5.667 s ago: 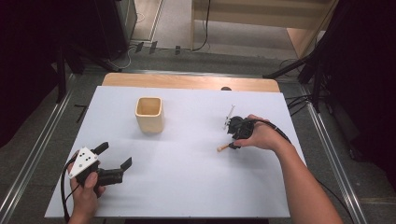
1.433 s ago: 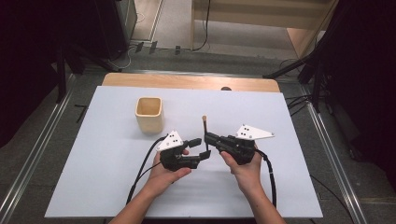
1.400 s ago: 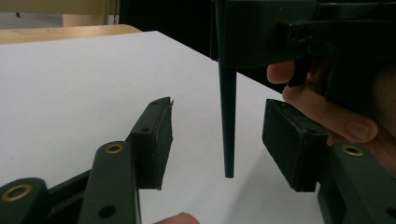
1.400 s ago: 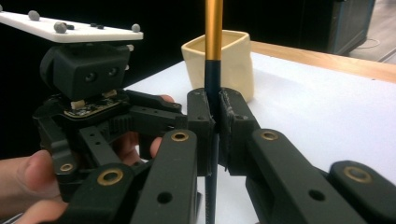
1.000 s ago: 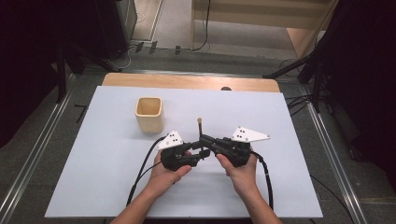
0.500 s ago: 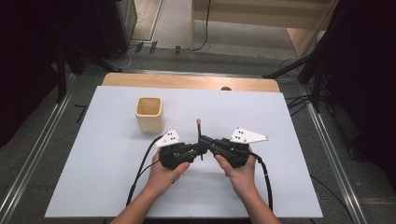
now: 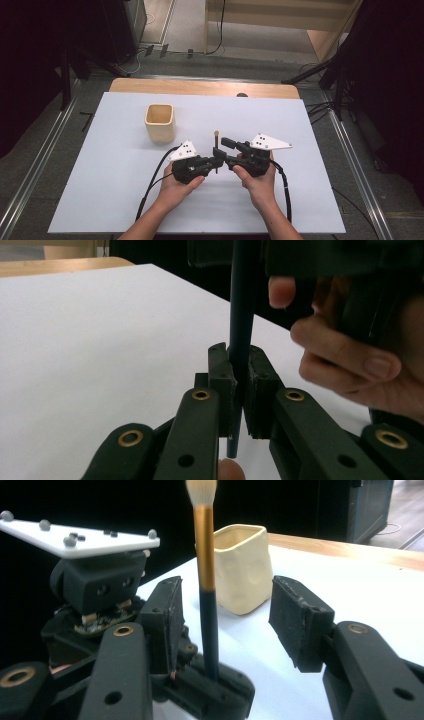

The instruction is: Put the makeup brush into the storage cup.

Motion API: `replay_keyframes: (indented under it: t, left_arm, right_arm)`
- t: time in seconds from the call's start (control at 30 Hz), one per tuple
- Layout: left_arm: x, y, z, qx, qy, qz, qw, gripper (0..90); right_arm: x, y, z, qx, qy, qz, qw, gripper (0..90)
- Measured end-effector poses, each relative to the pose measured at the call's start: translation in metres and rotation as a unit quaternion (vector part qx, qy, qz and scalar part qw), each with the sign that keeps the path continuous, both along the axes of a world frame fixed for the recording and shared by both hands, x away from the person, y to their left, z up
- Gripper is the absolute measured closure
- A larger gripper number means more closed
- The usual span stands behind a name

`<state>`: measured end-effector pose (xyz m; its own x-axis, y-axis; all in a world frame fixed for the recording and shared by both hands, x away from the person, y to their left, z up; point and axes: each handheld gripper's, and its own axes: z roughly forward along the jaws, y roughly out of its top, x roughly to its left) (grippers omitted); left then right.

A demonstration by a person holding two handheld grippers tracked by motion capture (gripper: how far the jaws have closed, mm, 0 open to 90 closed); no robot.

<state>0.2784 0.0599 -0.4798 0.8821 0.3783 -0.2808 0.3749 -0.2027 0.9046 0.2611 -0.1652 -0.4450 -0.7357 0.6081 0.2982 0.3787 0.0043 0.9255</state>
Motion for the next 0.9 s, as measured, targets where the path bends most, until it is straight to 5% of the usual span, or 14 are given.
replay_keyframes:
  t: [0.37,0.5,0.63,0.8,0.9]
  left_arm:
    - [-0.0039,-0.0061,-0.0021,0.024,-0.016,-0.006,0.9996,84.8]
    - [-0.0043,-0.0068,-0.0026,0.027,-0.017,-0.006,0.9995,84.9]
    - [-0.0051,-0.0066,-0.0021,0.027,-0.020,-0.004,0.9994,84.4]
    - [-0.0052,-0.0040,0.0012,0.002,-0.018,-0.007,0.9998,67.8]
    - [-0.0047,-0.0022,0.0037,-0.006,-0.017,-0.002,0.9998,69.2]
  right_arm:
    - [-0.0024,0.0029,0.0090,-0.012,0.002,0.003,0.9999,64.8]
    - [-0.0027,0.0048,0.0080,-0.023,0.007,0.009,0.9997,84.3]
    - [-0.0031,0.0049,0.0082,-0.028,0.003,0.007,0.9996,84.5]
    - [-0.0049,0.0075,0.0079,-0.033,-0.006,0.005,0.9994,84.6]
    - [-0.0058,0.0093,0.0073,-0.035,-0.009,0.006,0.9993,84.6]
